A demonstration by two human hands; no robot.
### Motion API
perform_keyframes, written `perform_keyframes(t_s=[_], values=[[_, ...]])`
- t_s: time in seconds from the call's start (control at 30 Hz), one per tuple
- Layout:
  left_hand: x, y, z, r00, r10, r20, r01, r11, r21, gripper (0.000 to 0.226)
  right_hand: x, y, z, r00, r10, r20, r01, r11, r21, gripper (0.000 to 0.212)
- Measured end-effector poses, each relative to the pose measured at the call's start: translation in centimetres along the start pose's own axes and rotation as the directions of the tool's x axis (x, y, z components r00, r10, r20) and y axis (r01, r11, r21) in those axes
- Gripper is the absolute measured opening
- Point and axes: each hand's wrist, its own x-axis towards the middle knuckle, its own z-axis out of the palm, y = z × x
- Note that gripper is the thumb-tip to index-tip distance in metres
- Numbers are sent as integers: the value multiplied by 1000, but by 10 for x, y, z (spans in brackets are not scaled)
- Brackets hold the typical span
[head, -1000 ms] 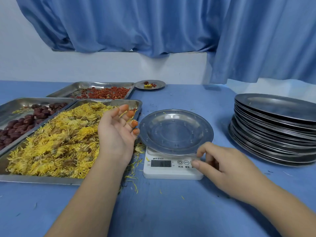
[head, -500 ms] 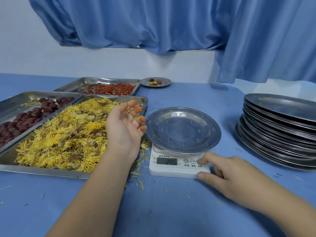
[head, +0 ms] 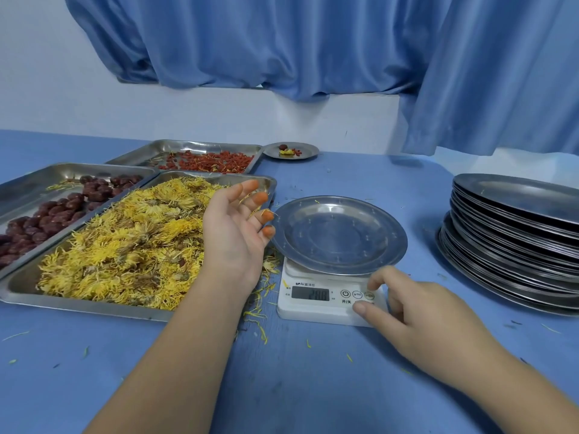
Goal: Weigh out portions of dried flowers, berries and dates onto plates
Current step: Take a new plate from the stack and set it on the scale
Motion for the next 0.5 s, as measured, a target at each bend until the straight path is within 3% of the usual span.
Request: perform_keyframes(t_s=[0.13, 0.23, 0.3, 0.5], values=[[1, 1, 0, 1000, -5, 12, 5, 1000, -9, 22, -1, 1, 1, 999, -46, -27, 46, 999, -8, 35], [0, 0, 1, 999, -12, 39, 11, 1000, 19, 22, -1, -3, -1, 982, -155, -107, 170, 974, 153, 25], [-3, 0, 3, 998, -29, 61, 27, 999, 28, 22, 3, -10, -1, 948, -204, -242, 269, 924, 273, 21], [-10, 11, 8, 978, -68, 200, 46, 993, 113, 25, 27, -37, 0, 871, -168, -462, 351, 870, 345, 38]])
